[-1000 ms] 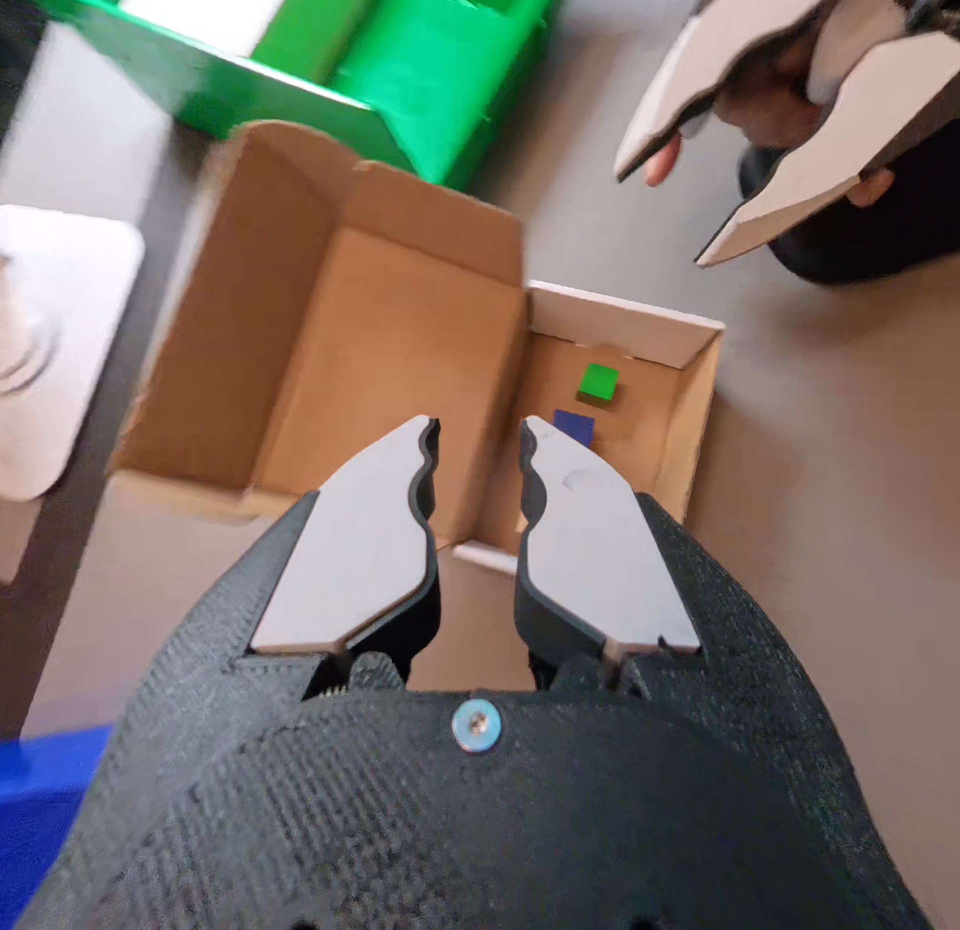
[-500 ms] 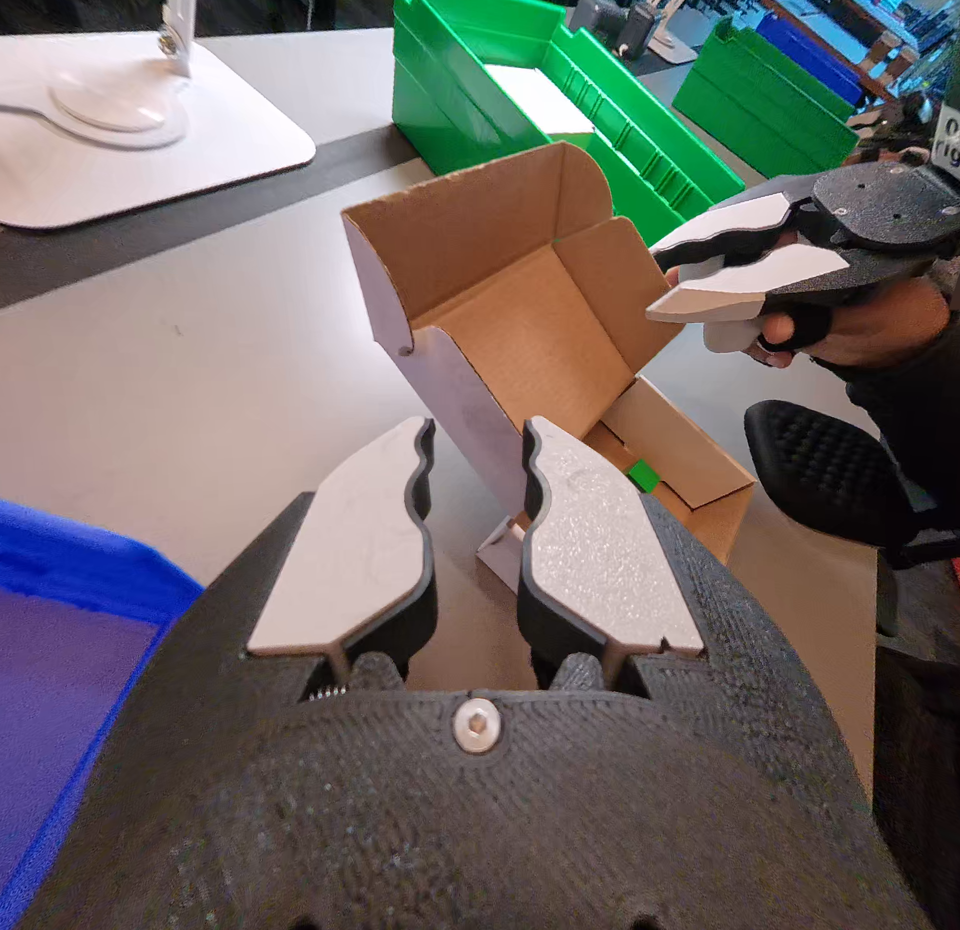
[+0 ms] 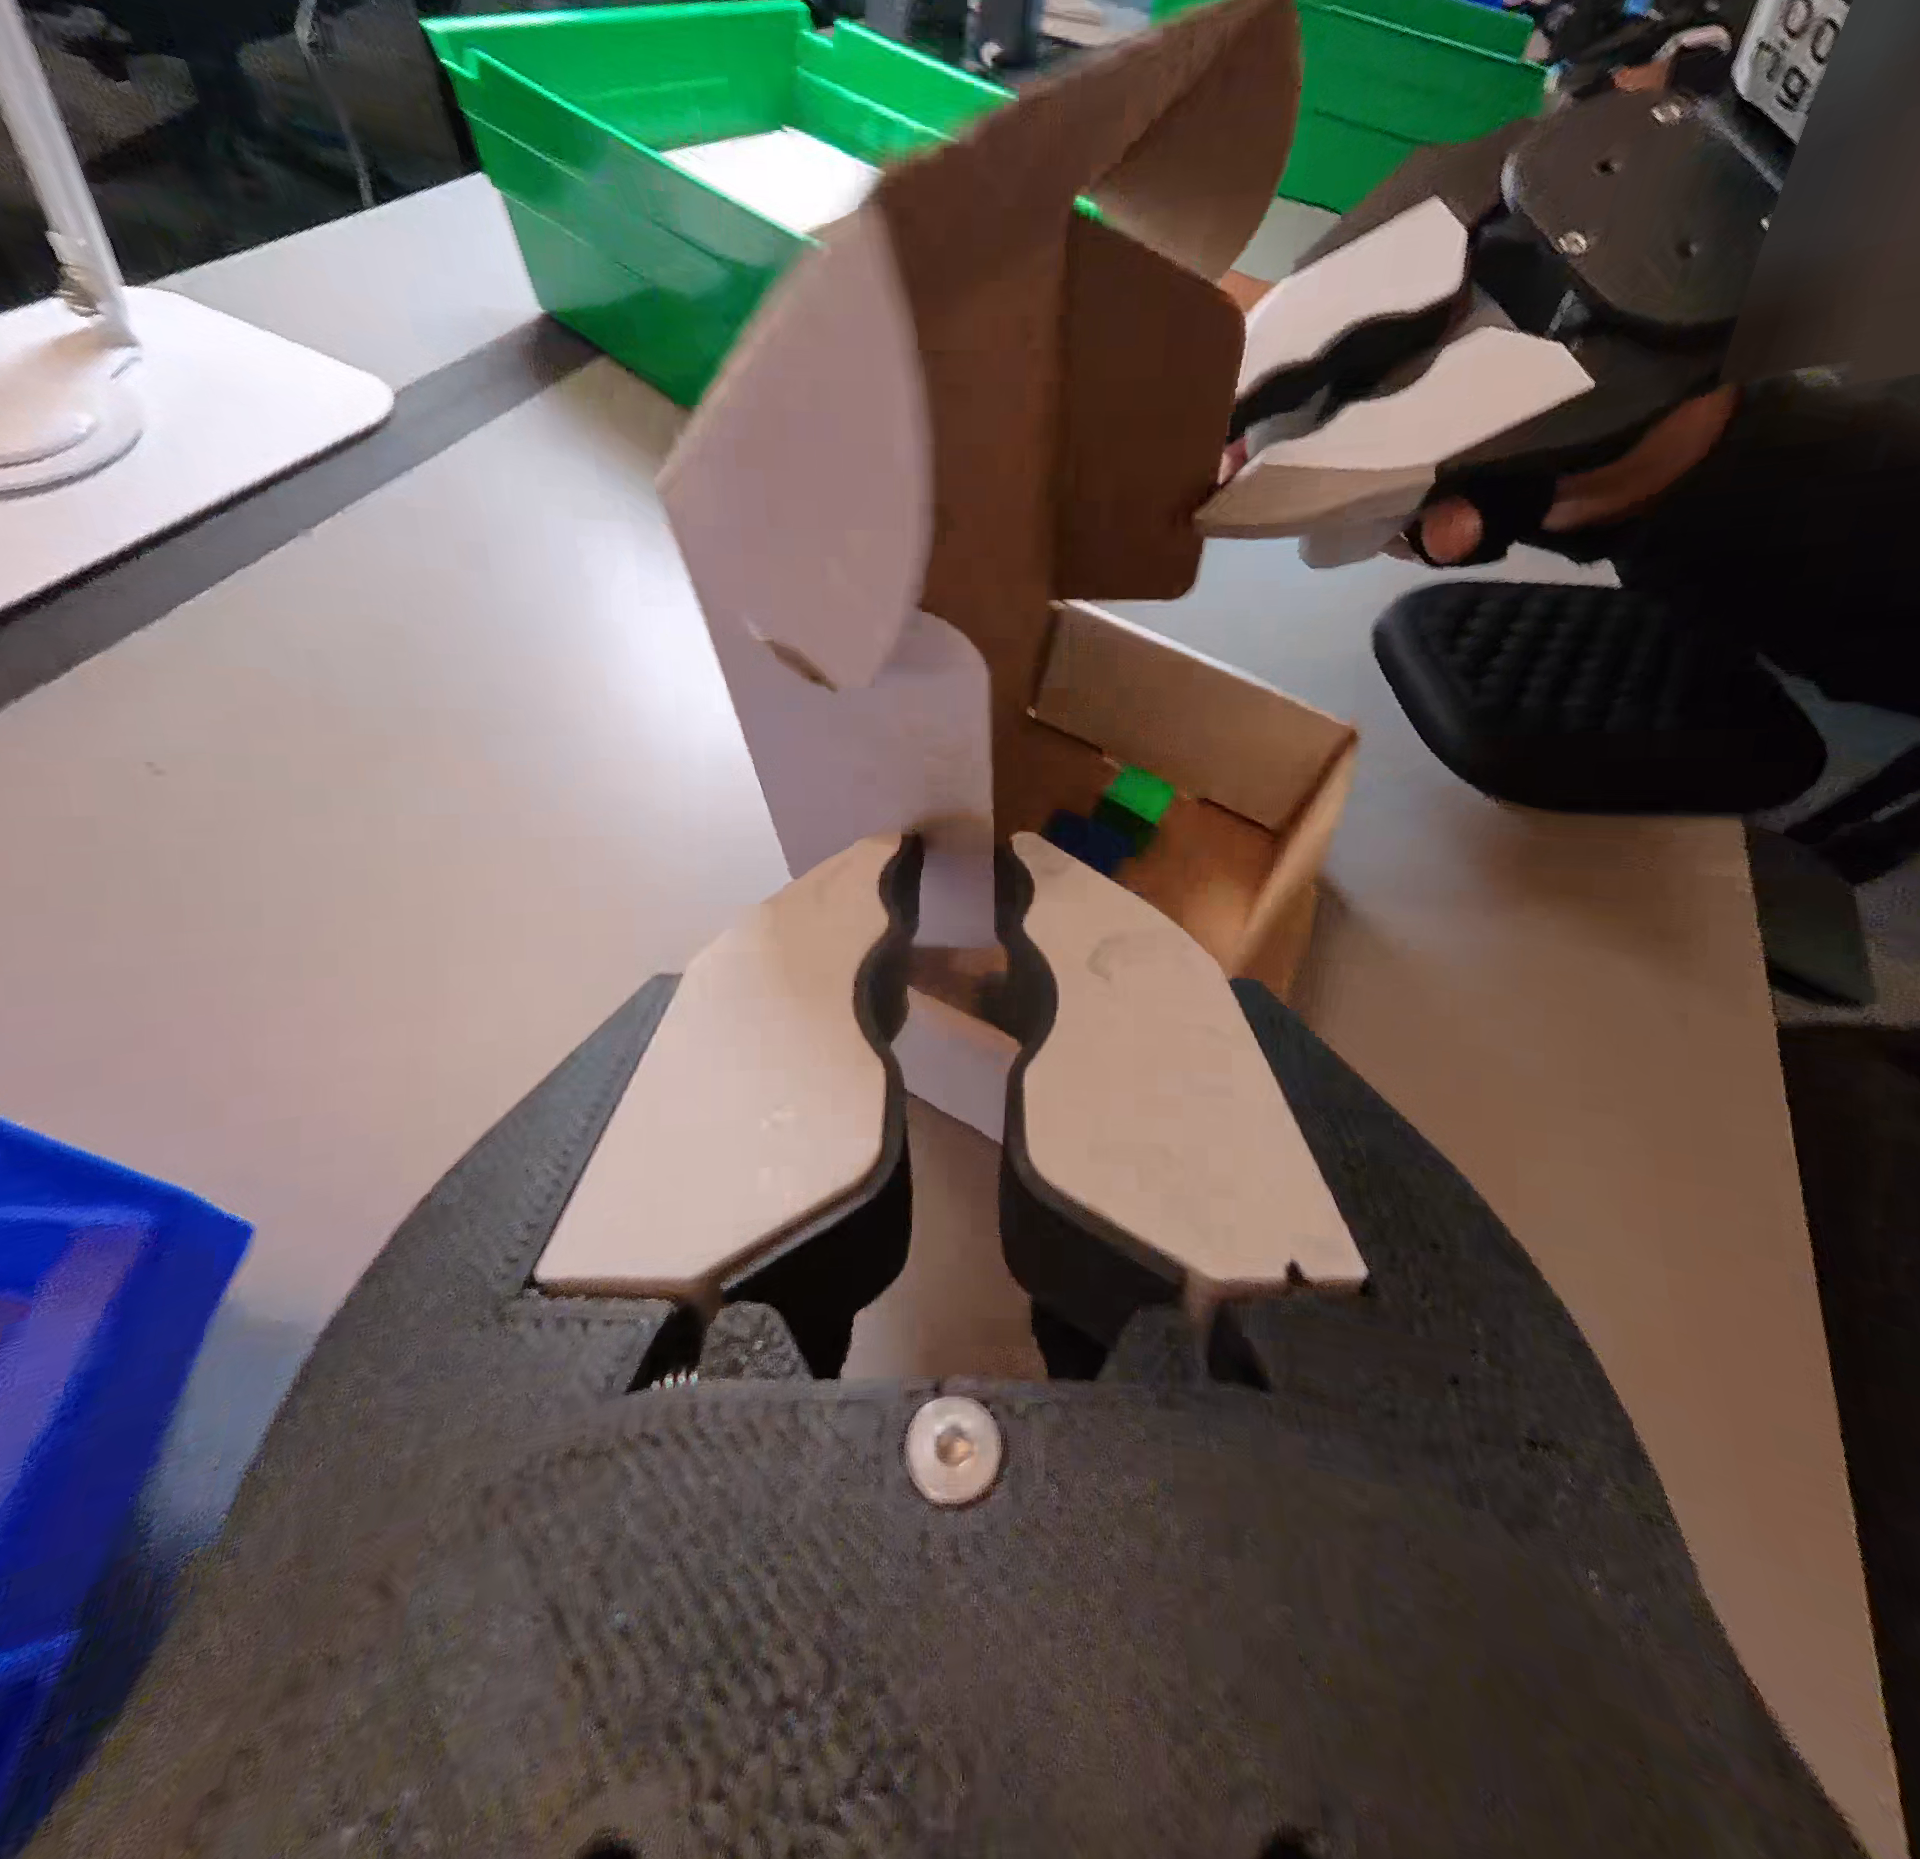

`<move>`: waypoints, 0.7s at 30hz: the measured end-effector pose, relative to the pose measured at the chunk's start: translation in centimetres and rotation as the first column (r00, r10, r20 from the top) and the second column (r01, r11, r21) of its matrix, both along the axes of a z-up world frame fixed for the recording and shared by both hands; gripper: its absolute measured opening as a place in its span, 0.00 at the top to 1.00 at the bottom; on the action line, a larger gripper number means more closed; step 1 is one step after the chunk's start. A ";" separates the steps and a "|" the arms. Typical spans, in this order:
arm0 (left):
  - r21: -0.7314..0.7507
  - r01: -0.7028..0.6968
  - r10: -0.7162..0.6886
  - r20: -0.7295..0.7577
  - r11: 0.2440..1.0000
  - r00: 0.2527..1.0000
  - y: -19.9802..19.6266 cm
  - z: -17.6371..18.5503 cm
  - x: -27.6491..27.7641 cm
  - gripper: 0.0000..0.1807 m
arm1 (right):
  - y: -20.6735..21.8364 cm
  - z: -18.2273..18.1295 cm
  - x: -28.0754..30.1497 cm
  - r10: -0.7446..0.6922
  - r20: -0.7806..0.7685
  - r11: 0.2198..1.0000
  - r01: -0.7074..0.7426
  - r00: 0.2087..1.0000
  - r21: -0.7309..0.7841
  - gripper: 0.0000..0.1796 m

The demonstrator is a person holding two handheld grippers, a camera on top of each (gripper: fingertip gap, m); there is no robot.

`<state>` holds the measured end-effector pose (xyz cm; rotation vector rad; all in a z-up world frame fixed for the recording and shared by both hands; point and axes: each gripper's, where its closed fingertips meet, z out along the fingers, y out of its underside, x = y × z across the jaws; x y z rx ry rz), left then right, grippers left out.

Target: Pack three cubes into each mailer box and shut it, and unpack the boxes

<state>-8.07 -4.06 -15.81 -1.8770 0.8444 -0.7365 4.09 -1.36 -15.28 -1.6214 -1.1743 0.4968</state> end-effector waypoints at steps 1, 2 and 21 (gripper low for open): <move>-0.003 0.020 -0.020 -0.007 1.000 1.000 -0.8 -0.4 0.1 0.93 | -0.6 -0.3 0.1 0.022 0.007 1.000 -0.022 1.000 -0.003 0.92; -0.010 0.038 -0.038 -0.020 0.999 0.999 -1.5 -0.8 0.2 0.93 | -1.3 -0.6 0.1 0.046 0.018 0.999 -0.046 0.999 -0.018 0.92; 0.345 0.163 -0.077 -0.249 0.925 0.965 -5.2 3.8 -2.0 0.69 | -4.1 1.5 3.1 0.092 0.323 0.942 -0.187 0.942 0.278 0.68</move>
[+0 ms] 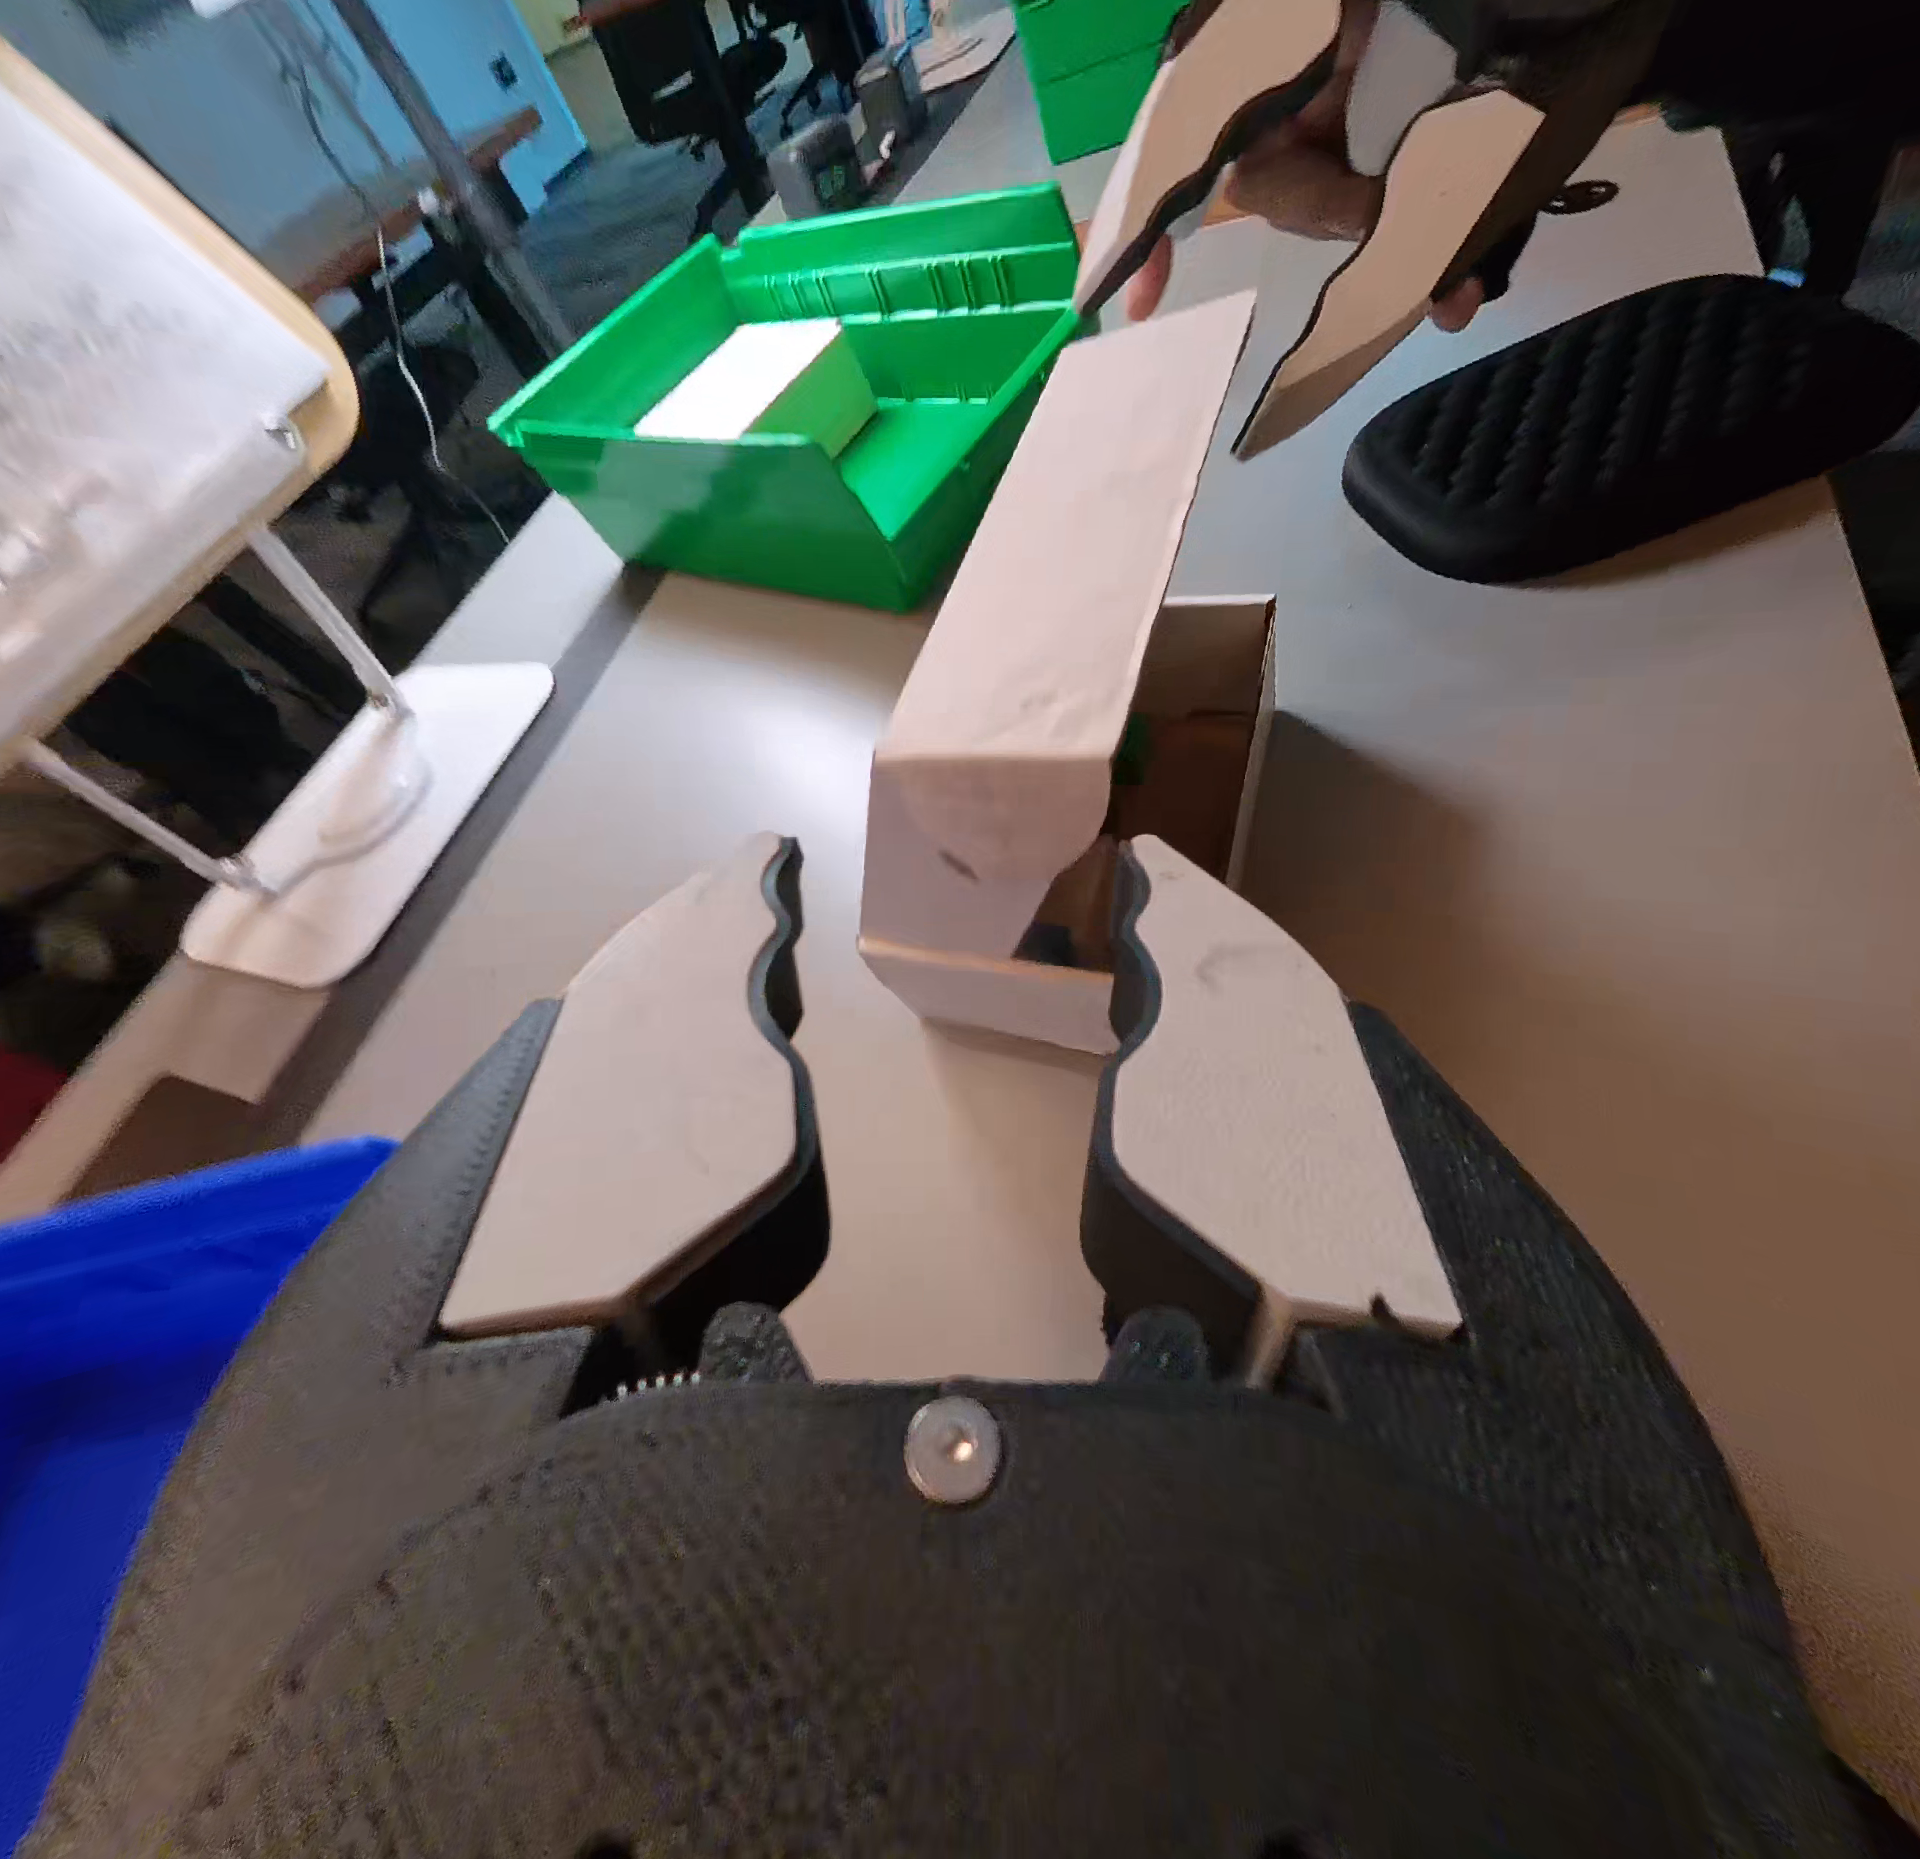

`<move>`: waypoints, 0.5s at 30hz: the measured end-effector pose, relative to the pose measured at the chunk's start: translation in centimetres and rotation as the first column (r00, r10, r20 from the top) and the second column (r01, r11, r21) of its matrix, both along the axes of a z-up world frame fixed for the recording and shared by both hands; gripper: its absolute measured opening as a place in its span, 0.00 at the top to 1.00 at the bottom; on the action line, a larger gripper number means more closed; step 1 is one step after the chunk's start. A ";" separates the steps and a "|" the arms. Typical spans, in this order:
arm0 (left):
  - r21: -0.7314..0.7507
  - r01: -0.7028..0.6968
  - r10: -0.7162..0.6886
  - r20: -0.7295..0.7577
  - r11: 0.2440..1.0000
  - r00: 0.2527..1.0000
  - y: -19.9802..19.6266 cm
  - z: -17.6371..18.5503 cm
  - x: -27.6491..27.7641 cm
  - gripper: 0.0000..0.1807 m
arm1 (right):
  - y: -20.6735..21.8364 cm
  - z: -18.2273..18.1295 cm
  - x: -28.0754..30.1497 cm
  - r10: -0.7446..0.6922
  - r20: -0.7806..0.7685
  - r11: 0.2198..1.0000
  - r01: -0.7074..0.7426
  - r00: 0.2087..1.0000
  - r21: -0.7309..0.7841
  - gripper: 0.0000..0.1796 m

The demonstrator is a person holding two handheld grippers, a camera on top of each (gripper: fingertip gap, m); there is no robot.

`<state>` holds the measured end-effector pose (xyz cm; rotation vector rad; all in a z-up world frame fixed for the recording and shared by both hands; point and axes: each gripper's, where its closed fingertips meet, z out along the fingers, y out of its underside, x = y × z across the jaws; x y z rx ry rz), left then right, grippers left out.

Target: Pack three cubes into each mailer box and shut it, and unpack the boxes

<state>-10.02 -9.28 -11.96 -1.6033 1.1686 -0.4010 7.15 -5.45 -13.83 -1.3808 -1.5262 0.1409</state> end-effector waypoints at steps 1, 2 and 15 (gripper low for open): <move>0.028 0.016 -0.016 -0.019 0.999 1.000 -0.1 0.4 0.4 0.68 | -0.2 0.3 -0.4 0.022 0.018 1.000 -0.022 1.000 0.019 0.67; 0.048 0.030 -0.027 -0.044 0.998 0.999 -0.1 0.7 0.9 0.67 | -0.3 0.5 -0.8 0.039 0.036 0.999 -0.041 0.999 0.033 0.67; -0.104 0.116 -0.125 -0.078 0.988 0.989 -2.2 -3.6 3.0 0.75 | -3.0 -2.9 -1.3 0.163 0.091 0.970 -0.143 0.983 -0.195 0.73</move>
